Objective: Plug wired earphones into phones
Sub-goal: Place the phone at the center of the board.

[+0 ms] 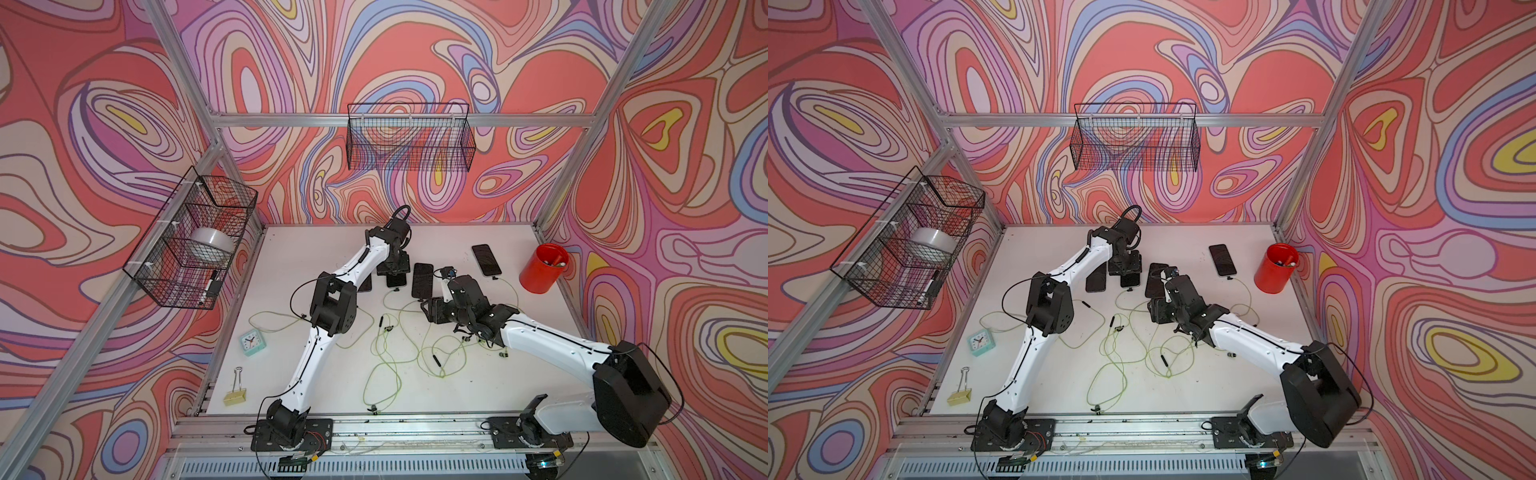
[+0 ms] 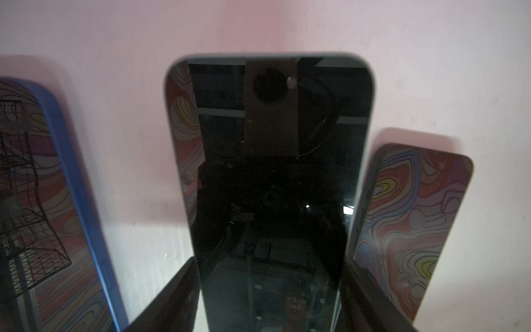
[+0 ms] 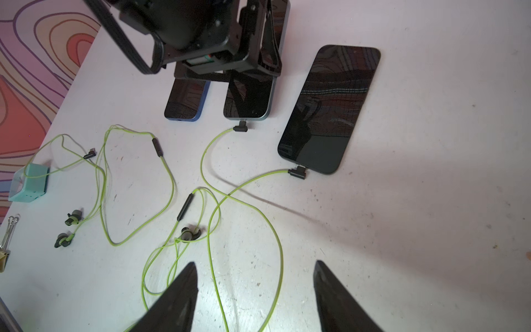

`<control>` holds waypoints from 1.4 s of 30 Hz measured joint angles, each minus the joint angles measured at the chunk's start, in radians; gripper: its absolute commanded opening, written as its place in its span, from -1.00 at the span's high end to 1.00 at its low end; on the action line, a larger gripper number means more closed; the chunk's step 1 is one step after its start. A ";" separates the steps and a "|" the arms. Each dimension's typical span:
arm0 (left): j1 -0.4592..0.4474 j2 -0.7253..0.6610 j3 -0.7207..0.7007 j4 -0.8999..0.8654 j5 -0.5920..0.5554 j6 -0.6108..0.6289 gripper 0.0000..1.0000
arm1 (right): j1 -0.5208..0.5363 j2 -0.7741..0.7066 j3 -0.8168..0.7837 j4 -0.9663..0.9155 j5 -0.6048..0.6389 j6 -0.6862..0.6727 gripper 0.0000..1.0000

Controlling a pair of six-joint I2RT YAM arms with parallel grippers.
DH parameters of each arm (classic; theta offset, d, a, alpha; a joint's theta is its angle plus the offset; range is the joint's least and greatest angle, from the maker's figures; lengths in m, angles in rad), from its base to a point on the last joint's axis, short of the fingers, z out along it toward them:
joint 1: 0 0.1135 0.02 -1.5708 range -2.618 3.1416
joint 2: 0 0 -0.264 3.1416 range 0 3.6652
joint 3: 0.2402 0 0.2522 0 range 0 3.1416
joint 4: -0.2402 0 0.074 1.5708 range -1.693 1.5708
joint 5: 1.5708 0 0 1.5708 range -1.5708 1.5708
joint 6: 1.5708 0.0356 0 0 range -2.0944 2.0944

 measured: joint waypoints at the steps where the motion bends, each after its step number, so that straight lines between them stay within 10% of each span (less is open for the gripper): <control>1: 0.002 0.018 0.023 -0.005 0.002 0.004 0.46 | 0.000 0.000 -0.004 0.000 -0.002 0.000 -0.29; 10: 0.005 0.040 0.027 0.005 0.041 0.043 -0.99 | 0.000 0.002 -0.024 -0.018 -0.029 -0.016 -0.34; 20: 0.007 -0.122 -0.119 0.043 -0.007 0.082 -0.98 | -0.002 0.069 0.018 -0.043 -0.041 -0.058 -0.48; 33: 0.262 -1.005 -0.793 0.027 -0.177 0.005 -0.26 | -0.006 0.202 0.113 -0.061 0.031 -0.092 -0.43; 42: 0.410 -1.019 -1.151 0.019 -0.187 -0.104 -0.03 | -0.006 0.211 0.115 -0.067 0.025 -0.130 -0.41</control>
